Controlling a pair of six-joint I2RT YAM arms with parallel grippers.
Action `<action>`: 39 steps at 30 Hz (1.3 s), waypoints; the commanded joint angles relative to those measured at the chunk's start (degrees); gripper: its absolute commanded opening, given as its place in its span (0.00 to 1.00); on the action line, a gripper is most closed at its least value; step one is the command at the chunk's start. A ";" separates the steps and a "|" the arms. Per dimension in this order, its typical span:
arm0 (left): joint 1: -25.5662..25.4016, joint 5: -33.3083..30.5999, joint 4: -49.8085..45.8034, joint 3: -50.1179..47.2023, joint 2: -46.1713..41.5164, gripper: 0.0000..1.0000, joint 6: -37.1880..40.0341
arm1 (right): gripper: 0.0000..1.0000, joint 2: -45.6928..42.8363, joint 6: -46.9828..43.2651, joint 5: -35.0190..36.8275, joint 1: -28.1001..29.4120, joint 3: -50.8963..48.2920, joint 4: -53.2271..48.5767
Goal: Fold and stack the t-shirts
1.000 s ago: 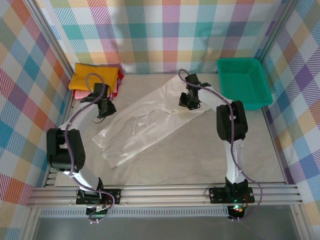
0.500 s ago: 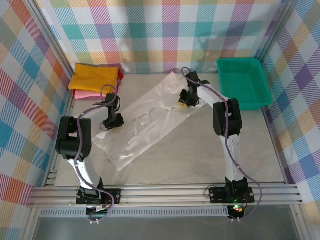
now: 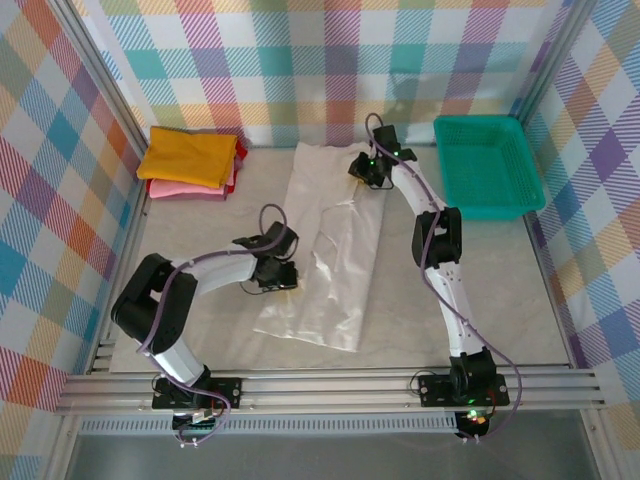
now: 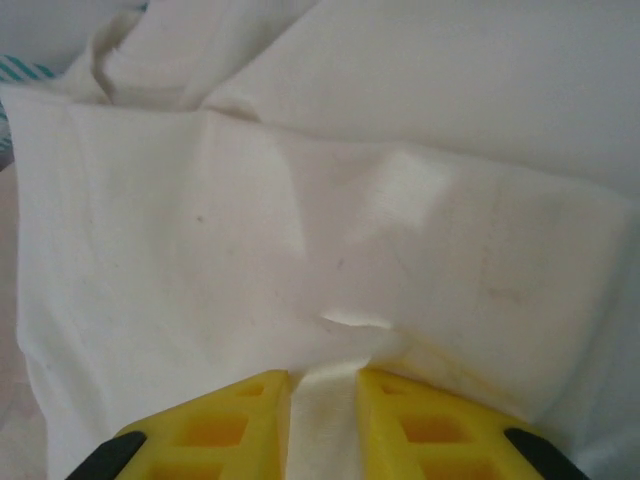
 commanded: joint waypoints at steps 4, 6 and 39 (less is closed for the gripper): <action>-1.12 2.15 -6.79 2.51 -4.39 0.23 -2.29 | 0.29 -15.63 -6.33 -2.42 -1.32 -10.29 -1.67; -0.56 1.42 -8.54 4.58 -5.60 0.23 -0.72 | 0.30 -23.68 -7.08 -2.36 -1.15 -21.48 0.20; 8.71 -2.31 -4.06 56.26 44.18 0.13 5.59 | 0.11 -10.12 -7.51 12.66 2.67 -19.09 -12.00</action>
